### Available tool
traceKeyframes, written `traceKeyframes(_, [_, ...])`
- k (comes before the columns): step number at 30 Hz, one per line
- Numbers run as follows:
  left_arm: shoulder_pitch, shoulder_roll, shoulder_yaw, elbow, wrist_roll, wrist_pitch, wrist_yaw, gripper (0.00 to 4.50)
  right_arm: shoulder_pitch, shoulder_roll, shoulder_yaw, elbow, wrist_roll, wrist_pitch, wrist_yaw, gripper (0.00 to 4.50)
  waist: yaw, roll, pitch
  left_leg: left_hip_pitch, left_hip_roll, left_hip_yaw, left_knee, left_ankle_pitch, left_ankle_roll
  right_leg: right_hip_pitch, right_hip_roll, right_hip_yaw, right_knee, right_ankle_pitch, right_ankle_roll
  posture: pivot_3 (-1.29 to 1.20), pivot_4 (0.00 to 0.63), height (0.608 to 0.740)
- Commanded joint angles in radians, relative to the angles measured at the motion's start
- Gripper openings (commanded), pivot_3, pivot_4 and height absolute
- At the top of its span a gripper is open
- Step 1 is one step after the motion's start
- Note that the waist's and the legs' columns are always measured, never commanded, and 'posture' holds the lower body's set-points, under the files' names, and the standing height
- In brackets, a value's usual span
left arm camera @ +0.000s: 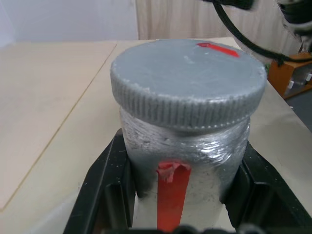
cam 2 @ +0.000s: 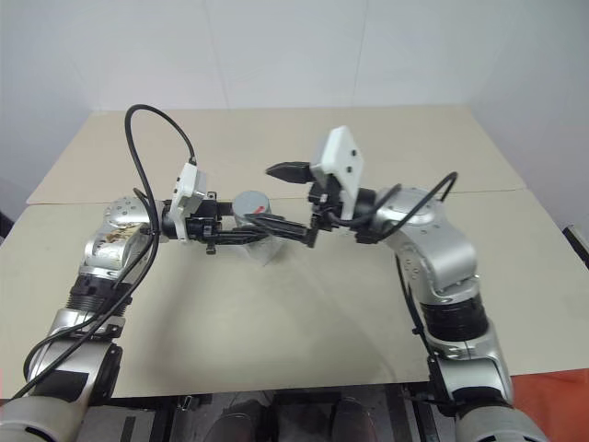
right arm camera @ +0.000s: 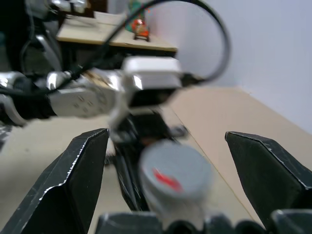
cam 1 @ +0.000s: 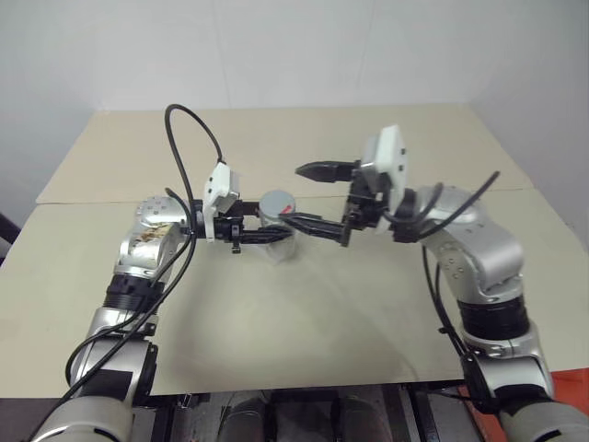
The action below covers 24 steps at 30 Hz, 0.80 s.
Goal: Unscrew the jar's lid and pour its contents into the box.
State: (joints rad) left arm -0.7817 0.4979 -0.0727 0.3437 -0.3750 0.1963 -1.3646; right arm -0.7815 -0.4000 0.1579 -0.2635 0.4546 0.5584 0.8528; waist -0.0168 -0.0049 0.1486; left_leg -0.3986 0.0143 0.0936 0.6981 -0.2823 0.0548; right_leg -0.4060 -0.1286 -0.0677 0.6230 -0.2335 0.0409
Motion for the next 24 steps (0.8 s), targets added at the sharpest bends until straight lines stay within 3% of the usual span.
traceKeyframes(1, [-0.023, -0.003, 0.006, -0.016, -0.005, -0.002, 0.001, 1.98, -0.049, 0.028, 0.054, 0.045, -0.093, -0.019, -0.069, 4.45, 0.000, 0.000, 0.000, 0.000, 0.000, 0.000, 0.000, 0.000, 0.000, 0.000, 0.000, 0.000, 0.000, 0.000, 0.000, 0.00, 0.150, 0.740])
traceKeyframes(9, [-0.002, 0.017, 0.021, -0.044, -0.016, 0.009, -0.002, 1.98, -0.071, 0.052, 0.044, 0.129, -0.147, -0.022, -0.099, 4.45, 0.002, 0.000, 0.000, 0.000, 0.000, 0.000, 0.000, 0.000, 0.000, 0.000, 0.000, 0.000, 0.000, 0.000, 0.000, 0.00, 0.150, 0.740])
traceKeyframes(24, [0.034, 0.076, 0.038, -0.073, -0.026, 0.016, -0.018, 1.98, 0.031, -0.097, -0.110, 0.077, -0.035, -0.043, 0.012, 4.45, 0.004, 0.000, 0.000, 0.000, 0.000, 0.000, 0.000, 0.000, 0.000, 0.000, 0.000, 0.000, 0.000, 0.000, 0.000, 0.00, 0.150, 0.740])
